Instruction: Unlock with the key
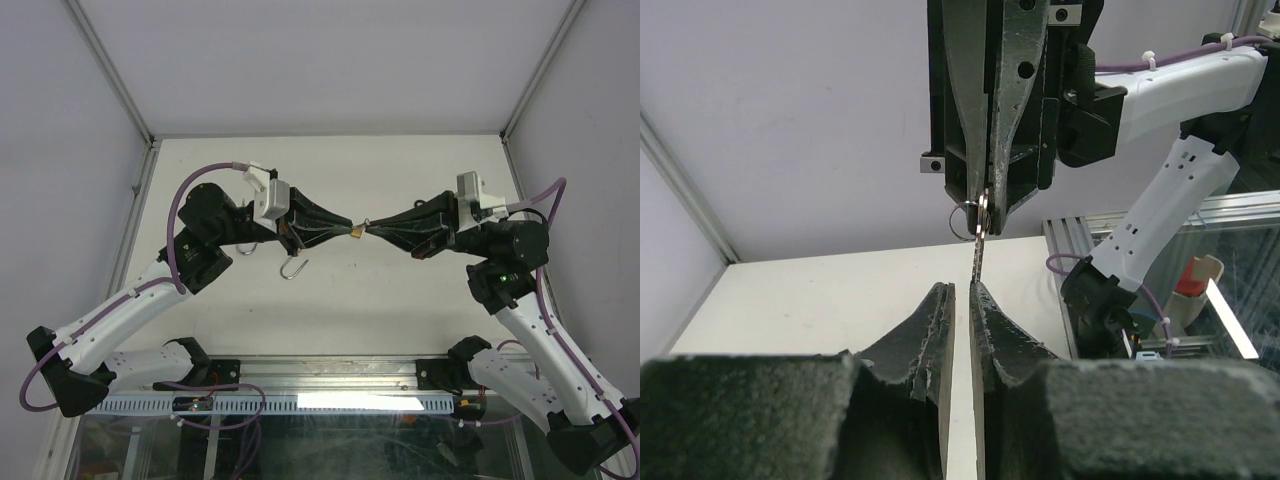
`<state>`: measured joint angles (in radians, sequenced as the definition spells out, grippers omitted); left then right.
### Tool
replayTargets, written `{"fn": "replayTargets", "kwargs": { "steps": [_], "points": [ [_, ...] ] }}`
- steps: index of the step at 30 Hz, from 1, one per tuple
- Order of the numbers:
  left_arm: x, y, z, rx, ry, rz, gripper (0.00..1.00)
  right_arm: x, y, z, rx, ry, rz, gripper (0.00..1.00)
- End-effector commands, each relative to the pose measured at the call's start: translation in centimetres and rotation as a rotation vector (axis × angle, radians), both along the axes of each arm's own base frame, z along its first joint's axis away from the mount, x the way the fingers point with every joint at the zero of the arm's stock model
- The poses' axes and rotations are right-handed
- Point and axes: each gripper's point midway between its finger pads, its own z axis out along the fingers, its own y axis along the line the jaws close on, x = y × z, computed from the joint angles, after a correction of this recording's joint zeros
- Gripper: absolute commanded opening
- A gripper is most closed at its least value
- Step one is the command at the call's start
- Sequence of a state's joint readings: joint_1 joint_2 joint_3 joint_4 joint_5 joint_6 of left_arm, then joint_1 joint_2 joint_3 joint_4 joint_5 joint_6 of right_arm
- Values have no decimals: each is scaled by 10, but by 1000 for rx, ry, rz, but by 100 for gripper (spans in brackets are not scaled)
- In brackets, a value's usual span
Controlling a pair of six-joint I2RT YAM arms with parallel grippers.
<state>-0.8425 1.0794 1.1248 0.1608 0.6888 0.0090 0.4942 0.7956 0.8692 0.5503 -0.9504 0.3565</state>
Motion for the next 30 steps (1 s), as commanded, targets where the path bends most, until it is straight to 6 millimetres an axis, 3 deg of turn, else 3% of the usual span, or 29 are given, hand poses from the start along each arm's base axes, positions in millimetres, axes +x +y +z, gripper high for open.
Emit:
{"fn": "replayTargets", "kwargs": {
  "steps": [1,13,23,30],
  "points": [
    [-5,8,32,-77,-68,1,11,-2,-2,4,8,-36,-16,0],
    [-6,5,36,-108,-43,-18,10,1,-1,1,-5,-33,-19,0],
    [-4,-8,26,-100,54,-61,10,5,0,8,8,-54,-26,0],
    [-9,-6,28,-119,34,-73,16,5,-2,4,-3,-53,-48,0]
  ]
}}
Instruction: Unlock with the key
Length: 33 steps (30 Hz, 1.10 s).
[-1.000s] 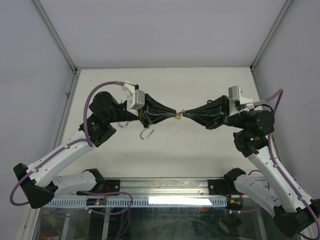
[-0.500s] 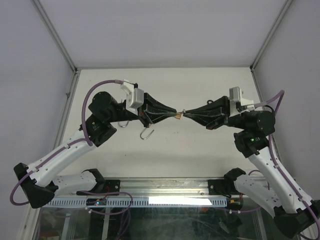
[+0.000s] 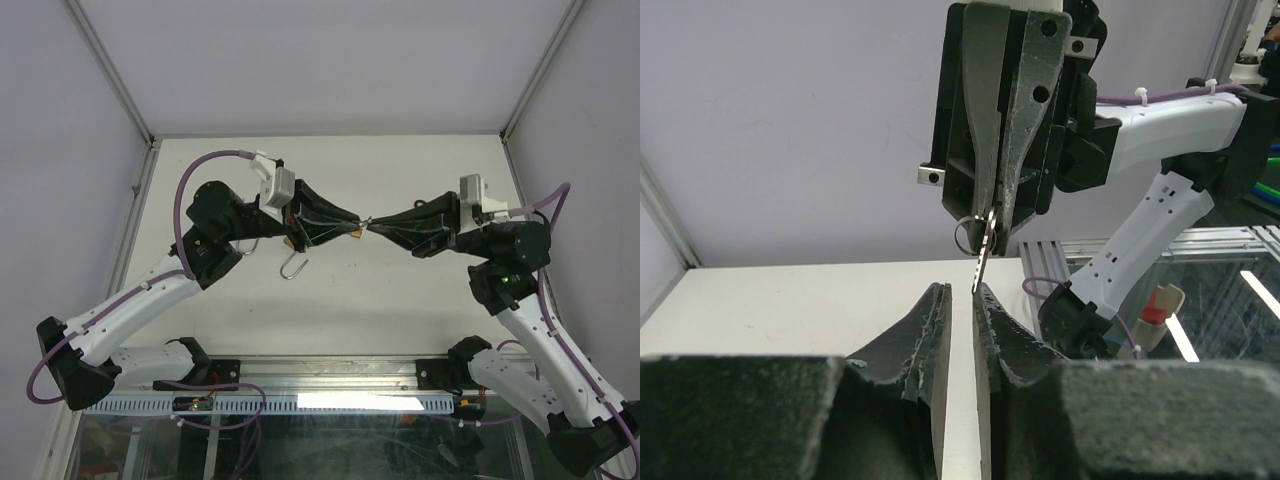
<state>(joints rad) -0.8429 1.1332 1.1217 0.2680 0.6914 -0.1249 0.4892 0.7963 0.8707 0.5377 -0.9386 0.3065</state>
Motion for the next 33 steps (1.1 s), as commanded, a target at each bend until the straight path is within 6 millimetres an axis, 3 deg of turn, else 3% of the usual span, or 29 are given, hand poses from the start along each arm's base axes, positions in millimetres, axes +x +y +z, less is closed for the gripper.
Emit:
{"fn": "replayTargets", "kwargs": {
  "steps": [1,5,9,12,15,17,19,22,28,33],
  "points": [
    [-13,5,25,-85,-57,-33,18,0,-1,4,-1,-18,-20,0],
    [-15,6,26,-90,-73,-37,22,2,-1,3,-5,-17,-23,0],
    [-15,6,26,-84,-76,-32,0,2,-1,4,-4,-20,-22,0],
    [-13,7,24,-77,-57,-20,0,1,-1,6,-1,-26,-22,0],
    [-9,7,21,-70,-37,-3,15,-1,-1,9,1,-32,-17,0],
    [-7,6,17,-57,-25,7,18,-1,-1,9,-1,-32,-13,0],
    [-6,6,15,-54,-18,12,14,-2,-1,10,0,-33,-11,0],
    [-6,6,15,-54,-22,11,0,-3,-2,11,5,-38,-9,0],
    [-7,6,16,-45,-24,9,0,-5,-3,11,5,-38,-12,0],
    [-5,7,17,-24,-43,28,0,-4,-3,0,-40,29,-17,0]
  ]
}}
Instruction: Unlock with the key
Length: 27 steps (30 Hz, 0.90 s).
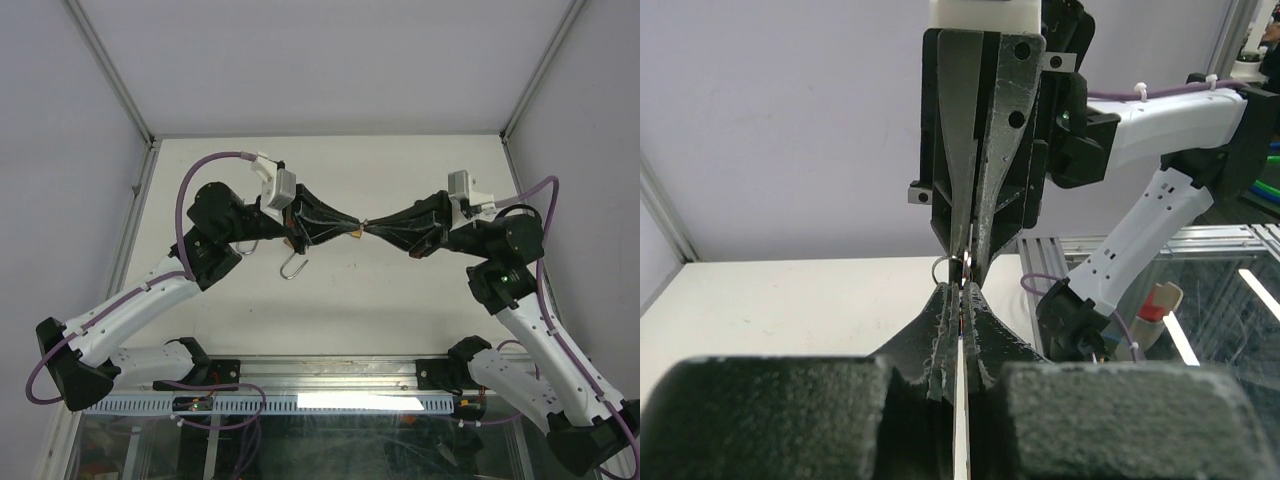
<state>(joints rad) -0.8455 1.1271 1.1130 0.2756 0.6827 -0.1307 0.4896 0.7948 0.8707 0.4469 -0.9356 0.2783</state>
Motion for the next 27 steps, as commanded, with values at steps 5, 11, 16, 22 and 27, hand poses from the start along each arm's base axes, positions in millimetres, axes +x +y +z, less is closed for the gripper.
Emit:
{"fn": "replayTargets", "kwargs": {
  "steps": [5,11,16,22,27],
  "points": [
    [4,9,9,49,-59,78,0,-1,-11,3,-63,29,-88,64],
    [14,10,-17,178,-62,116,0,-1,-17,4,-79,37,-138,76],
    [14,6,-26,231,-48,105,0,15,-9,-2,-128,163,-140,71],
    [12,5,-24,236,-28,98,0,7,5,2,-192,241,4,60],
    [10,5,-23,234,-29,82,0,3,7,-12,-233,238,53,47]
  ]
}}
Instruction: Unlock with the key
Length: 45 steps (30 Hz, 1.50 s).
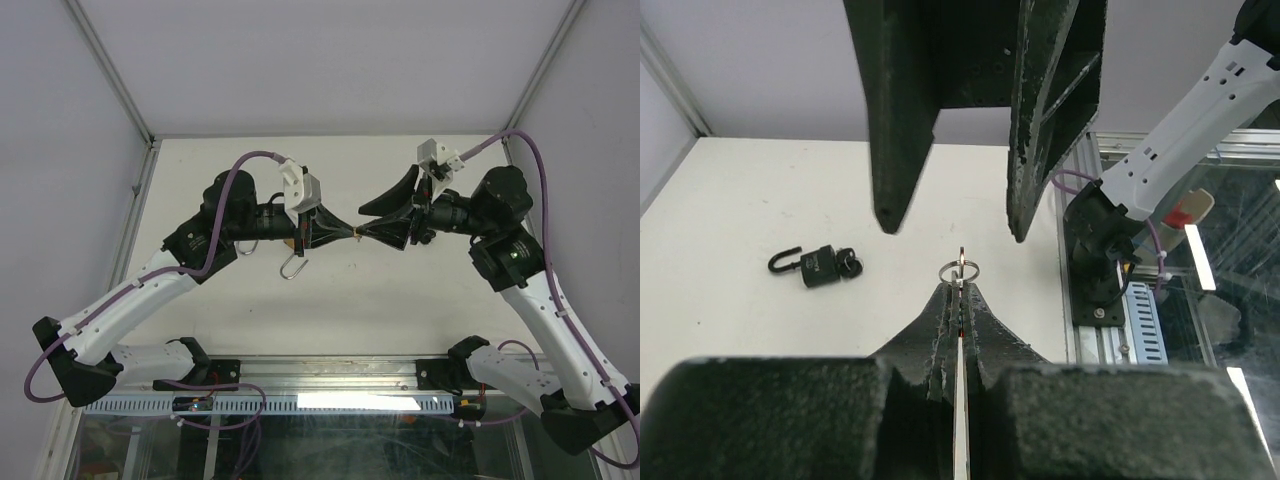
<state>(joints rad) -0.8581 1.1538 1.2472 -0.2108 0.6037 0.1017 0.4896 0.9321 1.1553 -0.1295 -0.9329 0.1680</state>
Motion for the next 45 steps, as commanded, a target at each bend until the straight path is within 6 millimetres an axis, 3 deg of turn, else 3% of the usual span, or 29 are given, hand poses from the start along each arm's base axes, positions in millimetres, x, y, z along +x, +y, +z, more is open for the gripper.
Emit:
{"fn": "replayTargets", "kwargs": {
  "steps": [1,5,8,10,20,26,29,34,45],
  "points": [
    [-6,2,27,-52,-57,-18,0,-18,-1,2,-20,-25,79,44],
    [-7,1,26,-50,-54,-27,0,-20,-2,-4,-31,-36,93,32],
    [-8,0,26,-51,-54,-34,0,-21,-1,-8,-39,-25,107,44],
    [-9,-1,27,-52,-54,-38,0,-22,-1,-10,-43,-23,110,46],
    [-10,-1,28,-62,-53,-47,0,-20,1,-19,-56,4,121,35],
    [-11,-2,28,-61,-50,-55,0,-15,1,-25,-65,22,100,37],
    [-11,-2,27,-60,-52,-57,0,-14,2,-25,-61,25,102,27],
    [-12,-1,28,-62,-54,-59,0,-15,2,-25,-58,20,99,0],
    [-12,-1,28,-68,-48,-55,0,-24,-2,-30,-68,4,128,0]
  ]
}}
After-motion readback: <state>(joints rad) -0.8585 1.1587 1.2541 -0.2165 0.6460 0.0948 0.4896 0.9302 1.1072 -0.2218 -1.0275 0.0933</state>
